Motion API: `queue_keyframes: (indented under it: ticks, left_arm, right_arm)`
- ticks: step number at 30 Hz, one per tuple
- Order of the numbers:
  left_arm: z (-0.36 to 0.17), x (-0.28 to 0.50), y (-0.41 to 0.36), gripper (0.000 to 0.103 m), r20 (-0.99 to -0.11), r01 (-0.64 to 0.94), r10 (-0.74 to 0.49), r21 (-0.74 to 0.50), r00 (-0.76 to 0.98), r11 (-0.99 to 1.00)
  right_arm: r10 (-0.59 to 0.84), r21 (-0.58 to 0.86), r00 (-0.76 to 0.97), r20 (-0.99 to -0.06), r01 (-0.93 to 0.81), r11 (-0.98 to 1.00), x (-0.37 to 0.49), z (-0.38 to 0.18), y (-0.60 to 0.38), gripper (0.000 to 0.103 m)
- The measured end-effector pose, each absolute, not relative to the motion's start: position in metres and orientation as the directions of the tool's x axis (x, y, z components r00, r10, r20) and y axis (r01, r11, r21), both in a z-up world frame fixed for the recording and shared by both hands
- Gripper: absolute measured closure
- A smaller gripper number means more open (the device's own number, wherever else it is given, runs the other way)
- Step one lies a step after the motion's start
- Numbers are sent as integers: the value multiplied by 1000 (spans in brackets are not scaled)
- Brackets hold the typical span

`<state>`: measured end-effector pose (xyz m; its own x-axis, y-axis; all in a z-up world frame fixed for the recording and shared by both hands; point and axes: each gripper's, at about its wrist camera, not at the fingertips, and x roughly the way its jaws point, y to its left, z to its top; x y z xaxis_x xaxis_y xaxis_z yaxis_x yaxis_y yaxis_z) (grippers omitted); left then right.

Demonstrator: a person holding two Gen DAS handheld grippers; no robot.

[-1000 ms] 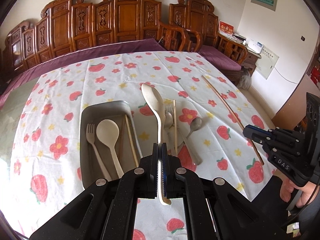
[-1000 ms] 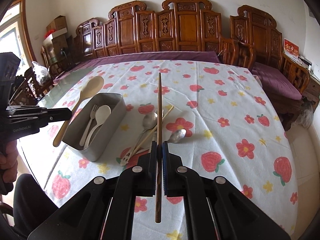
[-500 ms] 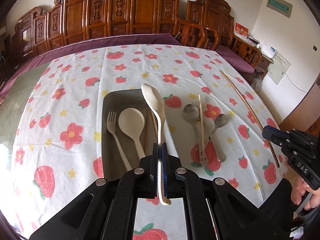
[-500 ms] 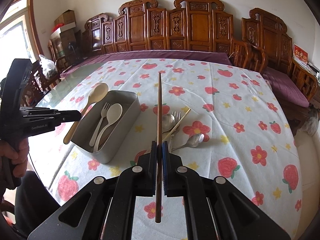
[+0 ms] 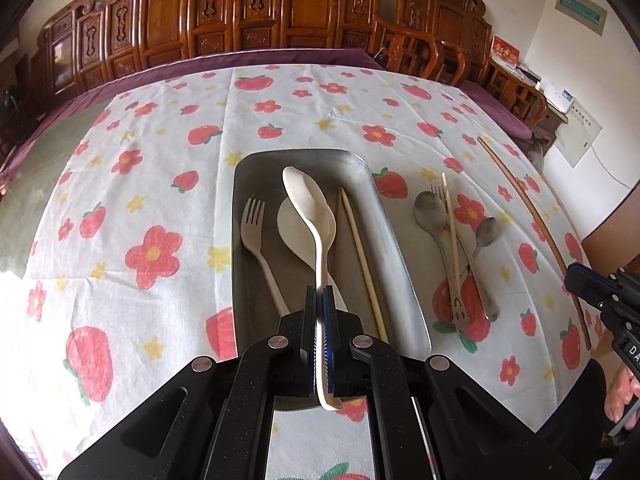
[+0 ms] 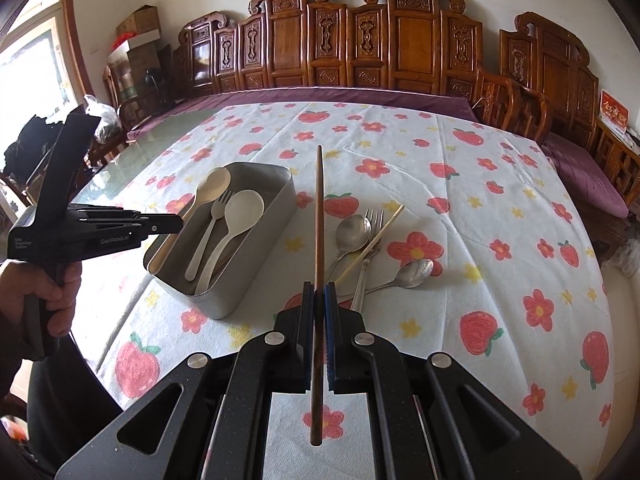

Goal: Organize utensils
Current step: 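Carry the white spoon into the metal box and open the left tool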

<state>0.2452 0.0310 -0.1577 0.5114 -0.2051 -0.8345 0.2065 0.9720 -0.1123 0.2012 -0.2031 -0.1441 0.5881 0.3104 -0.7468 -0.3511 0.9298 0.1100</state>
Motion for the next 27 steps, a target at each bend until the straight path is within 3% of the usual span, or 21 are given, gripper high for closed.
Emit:
queue_keyframes:
  ticks: [17,27]
  left_arm:
    - [-177,269,32,101,-857,185,-182,-104,483,977]
    - [-163,262,38,99,-849,160,-181,-115,497,980]
  right_arm:
    - [317,107,558,-767,-375,921,209,-154,-188,97]
    - [341,114,544,-767,-407,906,217,-152,-174,97]
